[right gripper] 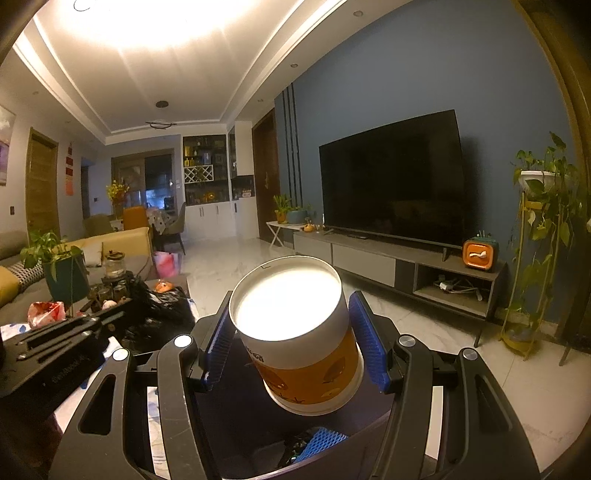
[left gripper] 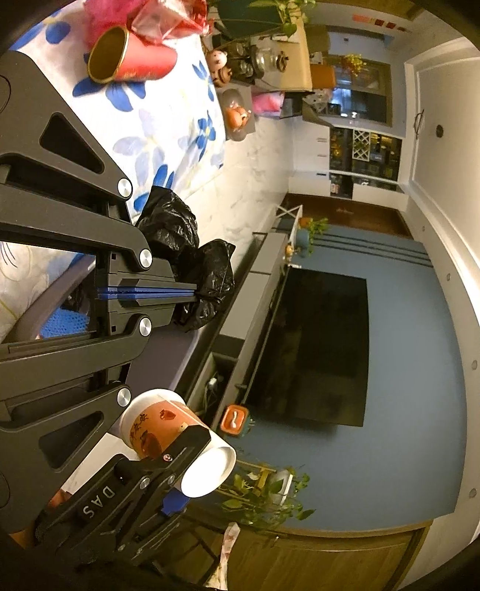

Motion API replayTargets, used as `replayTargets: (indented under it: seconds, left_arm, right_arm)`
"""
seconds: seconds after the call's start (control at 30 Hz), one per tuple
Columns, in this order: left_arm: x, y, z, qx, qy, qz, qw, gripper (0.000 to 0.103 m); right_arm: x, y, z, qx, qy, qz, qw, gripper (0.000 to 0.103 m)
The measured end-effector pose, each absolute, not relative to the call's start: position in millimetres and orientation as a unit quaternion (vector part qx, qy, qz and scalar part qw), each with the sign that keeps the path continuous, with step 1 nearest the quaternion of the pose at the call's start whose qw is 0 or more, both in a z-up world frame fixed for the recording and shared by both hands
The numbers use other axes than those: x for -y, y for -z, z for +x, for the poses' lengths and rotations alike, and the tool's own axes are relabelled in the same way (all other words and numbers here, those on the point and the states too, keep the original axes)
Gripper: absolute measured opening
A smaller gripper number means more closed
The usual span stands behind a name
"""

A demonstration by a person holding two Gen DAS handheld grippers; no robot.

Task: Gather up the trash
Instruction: 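Open the left tool over the grey bin to drop the black bag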

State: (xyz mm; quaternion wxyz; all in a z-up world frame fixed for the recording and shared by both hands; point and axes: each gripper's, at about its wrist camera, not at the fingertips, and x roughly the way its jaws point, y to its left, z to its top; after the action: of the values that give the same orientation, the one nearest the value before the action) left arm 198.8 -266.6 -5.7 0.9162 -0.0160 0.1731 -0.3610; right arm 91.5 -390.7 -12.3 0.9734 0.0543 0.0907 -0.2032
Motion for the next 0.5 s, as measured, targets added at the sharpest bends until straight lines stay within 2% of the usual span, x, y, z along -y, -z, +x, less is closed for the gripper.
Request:
replayTargets:
  seconds: [0.5]
  left_arm:
    - [299.6,24.2,208.4,-0.191,0.378,-0.003,0.906,0.0]
  right_arm:
    - [395.1,14.3,100.4,-0.098,0.204,0.058,0.972,0.06]
